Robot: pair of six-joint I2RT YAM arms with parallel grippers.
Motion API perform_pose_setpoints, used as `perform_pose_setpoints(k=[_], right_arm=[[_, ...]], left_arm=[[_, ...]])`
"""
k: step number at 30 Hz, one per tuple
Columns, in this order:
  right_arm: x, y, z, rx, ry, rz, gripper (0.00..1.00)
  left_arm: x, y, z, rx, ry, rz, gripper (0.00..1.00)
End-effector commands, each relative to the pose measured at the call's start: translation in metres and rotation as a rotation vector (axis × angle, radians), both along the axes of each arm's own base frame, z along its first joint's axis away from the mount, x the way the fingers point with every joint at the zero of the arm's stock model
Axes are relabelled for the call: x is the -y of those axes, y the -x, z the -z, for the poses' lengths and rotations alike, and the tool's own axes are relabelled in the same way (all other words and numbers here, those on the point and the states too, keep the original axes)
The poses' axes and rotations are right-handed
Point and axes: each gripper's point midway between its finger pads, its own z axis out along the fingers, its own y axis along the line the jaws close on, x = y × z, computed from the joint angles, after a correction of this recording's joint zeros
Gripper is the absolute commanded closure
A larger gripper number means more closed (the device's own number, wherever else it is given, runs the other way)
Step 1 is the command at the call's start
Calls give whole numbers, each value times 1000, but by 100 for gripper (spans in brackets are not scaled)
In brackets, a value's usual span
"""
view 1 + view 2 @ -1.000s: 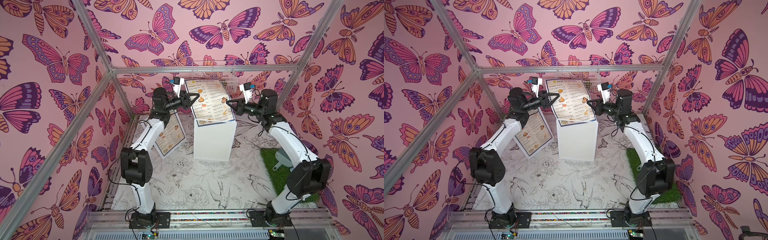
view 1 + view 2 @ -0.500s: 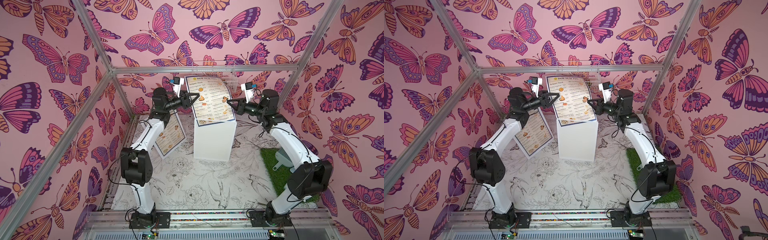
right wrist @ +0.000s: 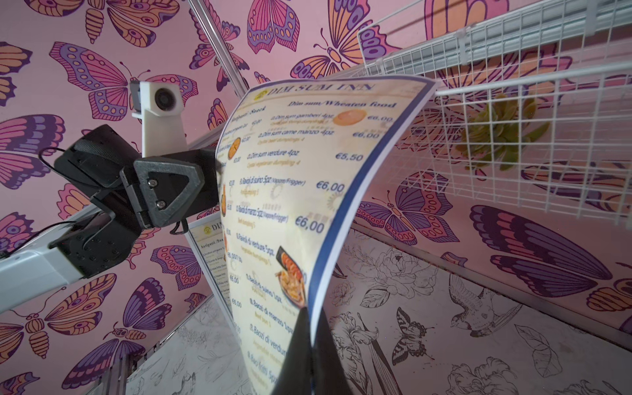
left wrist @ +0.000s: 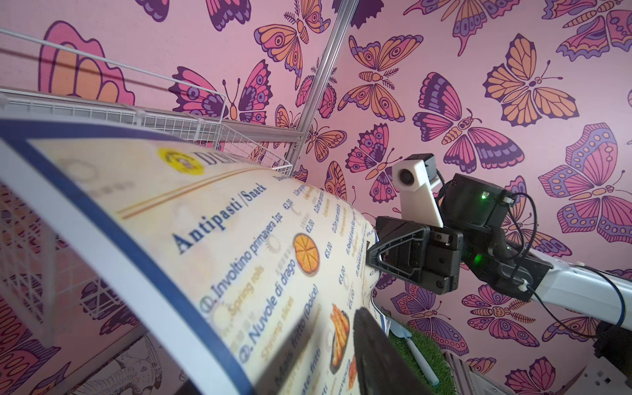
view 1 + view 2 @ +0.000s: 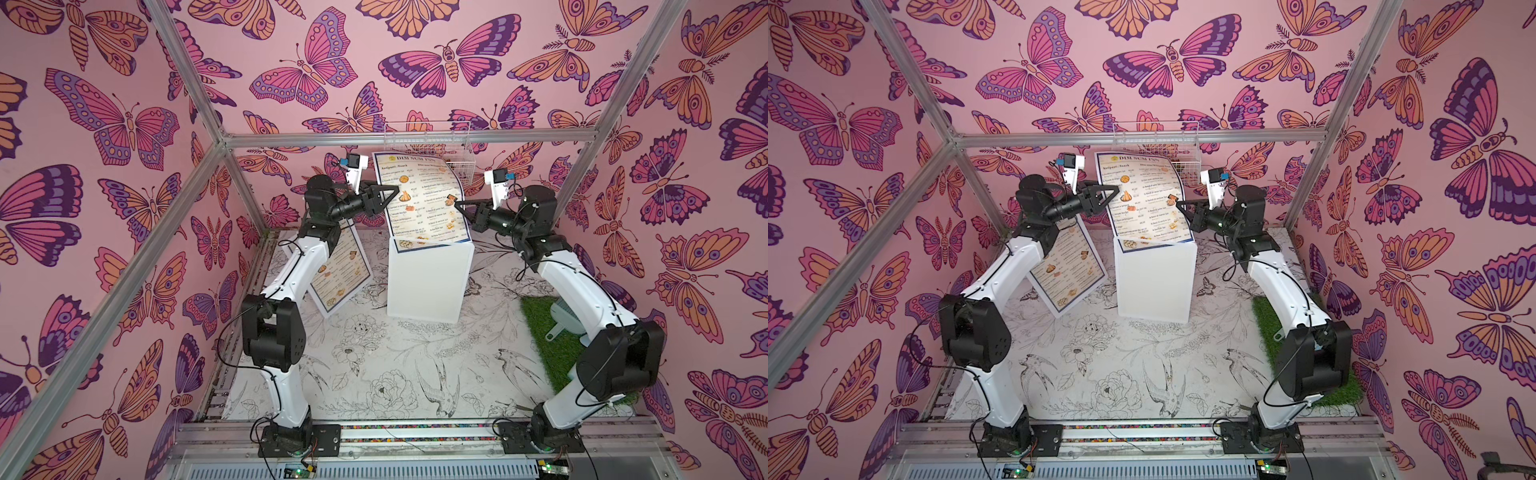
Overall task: Insert the menus into the narrow rack
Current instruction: Insert the menu into the narrow rack.
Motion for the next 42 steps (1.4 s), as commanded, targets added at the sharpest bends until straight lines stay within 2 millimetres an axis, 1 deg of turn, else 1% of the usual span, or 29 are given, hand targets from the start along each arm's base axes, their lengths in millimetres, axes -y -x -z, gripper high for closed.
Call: perform_pose_setpoints(k=[1,8,14,15,16,25,32,37,42], right_arm=[[-1,11,-28,66,-51,0,95],[0,14,-34,78,-65,2,94],[-1,13,-24,49,-55,5,94],[1,20,-34,70,-56,9,94],[1,22,-35,70,-56,11,94],[-2,27,-28,50,-40,29,93],[-2,23,-14,46,-1,33,92],[-3,22,-11,44,-7,24,92],[-1,23,-12,50,-11,39,92]], left_arm=[[-2,-3,-9,29,15,1,50],[-2,-4,-8,25,17,4,50],[1,-5,-6,21,17,10,50],[1,-5,-5,19,16,12,50],[1,-4,-6,21,16,12,50],[3,-4,-6,19,17,17,50],[6,-1,-6,21,16,29,50],[7,1,-8,24,16,30,50],[7,2,-9,22,19,31,50]])
